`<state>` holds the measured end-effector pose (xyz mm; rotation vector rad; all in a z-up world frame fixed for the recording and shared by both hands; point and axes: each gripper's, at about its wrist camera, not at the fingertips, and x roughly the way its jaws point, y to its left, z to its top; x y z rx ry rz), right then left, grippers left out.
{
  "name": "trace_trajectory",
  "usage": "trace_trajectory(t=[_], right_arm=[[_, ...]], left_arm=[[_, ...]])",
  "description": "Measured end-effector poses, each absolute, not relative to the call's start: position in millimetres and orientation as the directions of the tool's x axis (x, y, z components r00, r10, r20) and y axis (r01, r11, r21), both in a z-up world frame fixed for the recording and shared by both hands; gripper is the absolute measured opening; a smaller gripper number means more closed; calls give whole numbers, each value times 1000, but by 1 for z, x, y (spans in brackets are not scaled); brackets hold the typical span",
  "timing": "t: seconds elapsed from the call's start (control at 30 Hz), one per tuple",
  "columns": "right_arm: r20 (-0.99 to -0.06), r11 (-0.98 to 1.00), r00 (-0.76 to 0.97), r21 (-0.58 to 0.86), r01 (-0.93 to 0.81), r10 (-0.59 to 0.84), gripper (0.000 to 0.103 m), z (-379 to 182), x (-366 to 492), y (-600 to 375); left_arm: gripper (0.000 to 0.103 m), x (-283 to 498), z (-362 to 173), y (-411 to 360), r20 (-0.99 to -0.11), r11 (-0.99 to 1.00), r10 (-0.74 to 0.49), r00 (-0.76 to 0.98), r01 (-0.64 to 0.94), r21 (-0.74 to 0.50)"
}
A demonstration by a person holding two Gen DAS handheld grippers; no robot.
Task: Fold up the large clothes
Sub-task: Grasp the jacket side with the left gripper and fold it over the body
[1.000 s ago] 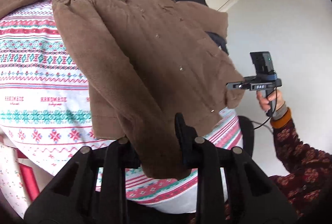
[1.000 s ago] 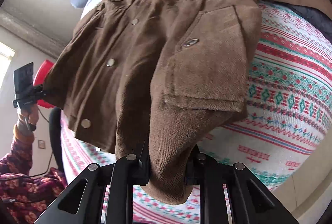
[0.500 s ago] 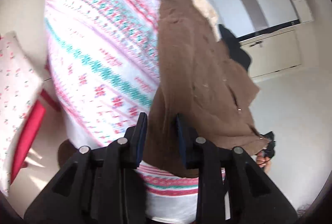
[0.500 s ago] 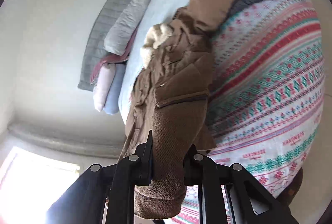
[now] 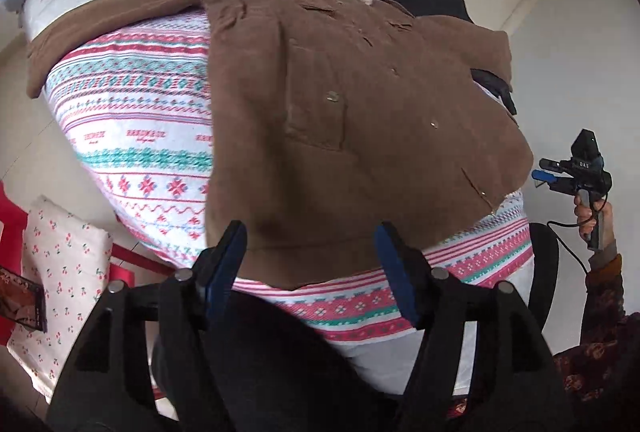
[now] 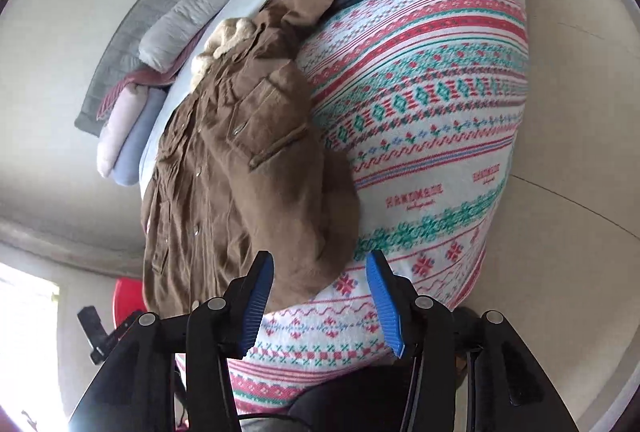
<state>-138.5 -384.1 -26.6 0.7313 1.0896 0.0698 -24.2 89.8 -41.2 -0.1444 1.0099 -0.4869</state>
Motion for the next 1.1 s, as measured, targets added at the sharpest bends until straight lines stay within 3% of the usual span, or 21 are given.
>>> trace_trajectory(t=[0.17,0.27,0.37,0.53,0.57,0.6,0.63,0.8,0.93,1.1], right_arm=[[-783,761,403,594,261,473,49,-51,-122,-348],[-794,780,379,579,236,475,49,-56,-112,-332],[-792,795,380,575,196,479,49,-47,-115,-319],[-803,826,376,544,147,462,51,-37,-126,-301],[-806,831,376,537,142,457,51,-36,-128,-299],[-810,836,375,531,140,451,52,-36,-130,-297],[-812,840,374,525,136,448,52,-35,-131,-295],[-796,849,385,525,57,466,53,-21,-133,-274],[-806,871,385,492,14,449,62,-18,-131,-254],[-868,924,366,380,51,337,62,-27,-125,-253]], left_arm=[[69,-14,-56,-21,-795,754,-531,292,591,-287],[70,-12,-77,-76,-838,675,-500,217,704,-220],[80,-18,-82,-108,-842,636,-447,302,769,-62],[79,-5,-84,-128,-835,636,-433,339,771,-17],[71,-3,-82,-130,-830,632,-442,340,775,-19],[33,-2,-79,-131,-825,617,-459,329,786,-30],[13,2,-74,-132,-826,604,-477,300,794,-60],[10,39,-29,-133,-778,661,-516,358,744,-97],[10,84,-1,-119,-742,745,-512,432,653,-134],[10,146,10,-96,-736,829,-459,498,538,-153]])
